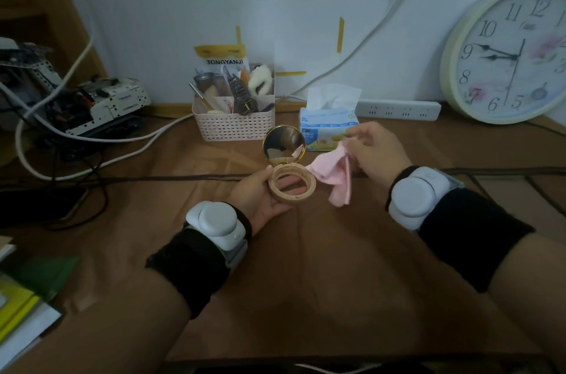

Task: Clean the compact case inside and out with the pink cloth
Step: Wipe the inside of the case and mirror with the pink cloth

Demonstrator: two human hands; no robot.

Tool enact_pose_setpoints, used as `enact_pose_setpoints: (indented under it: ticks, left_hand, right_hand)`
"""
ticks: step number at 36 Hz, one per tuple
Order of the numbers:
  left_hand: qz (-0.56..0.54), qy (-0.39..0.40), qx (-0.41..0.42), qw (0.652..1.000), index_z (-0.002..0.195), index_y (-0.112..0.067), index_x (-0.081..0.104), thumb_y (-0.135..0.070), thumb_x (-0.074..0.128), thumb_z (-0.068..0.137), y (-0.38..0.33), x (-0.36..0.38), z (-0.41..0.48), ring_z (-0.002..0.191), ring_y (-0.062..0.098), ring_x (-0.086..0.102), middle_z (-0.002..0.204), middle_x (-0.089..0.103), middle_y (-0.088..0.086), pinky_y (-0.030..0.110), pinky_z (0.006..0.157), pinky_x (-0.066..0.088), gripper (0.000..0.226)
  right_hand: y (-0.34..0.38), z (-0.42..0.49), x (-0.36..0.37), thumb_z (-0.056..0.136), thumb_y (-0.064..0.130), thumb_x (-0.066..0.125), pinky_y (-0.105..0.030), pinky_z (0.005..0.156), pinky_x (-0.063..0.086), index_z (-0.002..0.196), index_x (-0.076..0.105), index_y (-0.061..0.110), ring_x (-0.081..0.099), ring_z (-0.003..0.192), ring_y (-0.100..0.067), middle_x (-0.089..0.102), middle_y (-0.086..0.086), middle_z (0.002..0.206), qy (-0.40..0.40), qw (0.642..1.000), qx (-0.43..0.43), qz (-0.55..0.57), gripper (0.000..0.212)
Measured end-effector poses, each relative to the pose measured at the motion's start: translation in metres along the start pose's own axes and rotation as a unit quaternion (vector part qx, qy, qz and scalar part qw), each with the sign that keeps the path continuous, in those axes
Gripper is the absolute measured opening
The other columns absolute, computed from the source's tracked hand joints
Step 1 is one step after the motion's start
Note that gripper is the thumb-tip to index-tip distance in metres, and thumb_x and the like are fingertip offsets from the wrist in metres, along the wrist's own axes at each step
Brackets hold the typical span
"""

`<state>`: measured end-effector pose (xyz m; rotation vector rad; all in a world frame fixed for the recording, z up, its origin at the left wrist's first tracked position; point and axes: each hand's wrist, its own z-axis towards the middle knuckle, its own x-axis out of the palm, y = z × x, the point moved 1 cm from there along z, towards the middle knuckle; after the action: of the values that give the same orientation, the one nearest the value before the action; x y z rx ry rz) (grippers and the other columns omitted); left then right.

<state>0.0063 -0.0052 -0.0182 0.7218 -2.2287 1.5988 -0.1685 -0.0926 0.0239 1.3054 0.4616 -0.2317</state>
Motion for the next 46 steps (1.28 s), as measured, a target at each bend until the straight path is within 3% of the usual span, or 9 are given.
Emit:
enact_pose_setpoints:
  ticks: [2,7,10,13,16,25,37,43,46]
  left_hand:
    - [-0.004,-0.003,0.001,1.000,0.129,-0.006,0.046,-0.029,0.024,0.100,-0.001,0.002,-0.001,0.093,0.031,0.064,0.127,0.058,0.016,0.041,0.077,0.052,0.043]
    - [0.010,-0.010,0.005,1.000,0.125,-0.009,0.049,-0.029,0.024,0.100,-0.001,0.004,-0.004,0.095,0.031,0.063,0.127,0.059,0.014,0.041,0.075,0.052,0.041]
    - [0.001,-0.003,0.002,1.000,0.125,-0.009,0.049,-0.030,0.026,0.100,0.001,0.007,-0.006,0.097,0.031,0.064,0.123,0.060,0.014,0.042,0.068,0.056,0.040]
    - [-0.021,0.019,-0.012,1.000,0.121,-0.007,0.050,-0.031,0.027,0.099,0.003,0.012,-0.009,0.086,0.031,0.067,0.110,0.063,0.018,0.042,0.060,0.059,0.040]
    - [-0.005,0.033,-0.015,0.999,0.122,-0.008,0.052,-0.031,0.030,0.099,0.005,0.017,-0.010,0.080,0.028,0.070,0.105,0.066,0.017,0.040,0.062,0.060,0.040]
    - [-0.016,0.085,-0.043,0.995,0.116,-0.013,0.059,-0.044,0.036,0.095,0.013,0.026,-0.010,0.093,0.032,0.069,0.111,0.068,0.017,0.046,0.070,0.058,0.044]
    - [-0.032,0.057,-0.011,0.998,0.094,-0.011,0.065,-0.037,0.035,0.093,0.008,0.027,-0.001,0.080,0.026,0.070,0.091,0.073,0.012,0.040,0.069,0.057,0.040]
    - [-0.039,-0.021,-0.004,0.999,0.119,-0.008,0.052,-0.037,0.031,0.096,0.004,0.019,0.002,0.094,0.029,0.061,0.115,0.062,0.014,0.041,0.067,0.054,0.042]
    - [-0.043,-0.046,0.005,0.998,0.123,-0.011,0.050,-0.038,0.032,0.096,-0.001,0.008,0.002,0.097,0.027,0.061,0.124,0.059,0.014,0.041,0.065,0.052,0.042]
  right_hand:
    - [0.001,-0.001,-0.003,0.076,0.021,0.067,-0.042,0.088,0.052,0.098,0.064,0.019,0.066,0.092,-0.026,0.069,-0.011,0.102,0.032,0.999,-0.009,0.015,0.022]
    - [0.008,-0.003,-0.008,0.072,0.026,0.072,-0.030,0.062,0.048,0.059,0.064,0.027,0.057,0.057,-0.011,0.065,0.003,0.064,0.013,0.998,-0.038,0.049,0.015]
    - [0.012,-0.007,-0.001,0.074,0.014,0.072,-0.030,0.063,0.056,0.064,0.066,0.023,0.061,0.059,-0.013,0.066,-0.003,0.068,0.110,0.987,-0.031,0.111,0.015]
    - [0.014,-0.016,0.012,0.072,0.012,0.073,-0.021,0.071,0.054,0.075,0.068,0.022,0.064,0.069,-0.010,0.070,-0.002,0.078,0.188,0.980,-0.065,0.016,0.012]
    - [0.017,-0.021,0.023,0.070,0.023,0.076,-0.012,0.068,0.042,0.079,0.069,0.025,0.056,0.073,-0.006,0.063,0.011,0.076,0.156,0.975,-0.124,-0.094,0.011]
    - [0.021,-0.026,0.041,0.067,0.033,0.075,-0.033,0.070,0.050,0.072,0.057,0.022,0.060,0.078,-0.017,0.067,-0.002,0.082,0.085,0.975,-0.167,-0.123,0.021]
    - [0.013,-0.012,0.038,0.074,0.031,0.062,-0.030,0.062,0.041,0.087,0.048,0.018,0.052,0.070,-0.015,0.054,0.003,0.076,0.043,0.984,-0.038,-0.168,0.024]
    - [0.016,-0.012,0.021,0.083,0.021,0.057,-0.019,0.040,0.043,0.066,0.054,0.015,0.052,0.055,-0.015,0.054,-0.001,0.060,0.271,0.939,0.077,-0.197,0.018]
    - [0.007,-0.005,0.010,0.079,0.022,0.060,-0.031,0.060,0.050,0.068,0.056,0.022,0.060,0.067,-0.020,0.062,-0.003,0.071,0.152,0.977,0.028,-0.147,0.012]
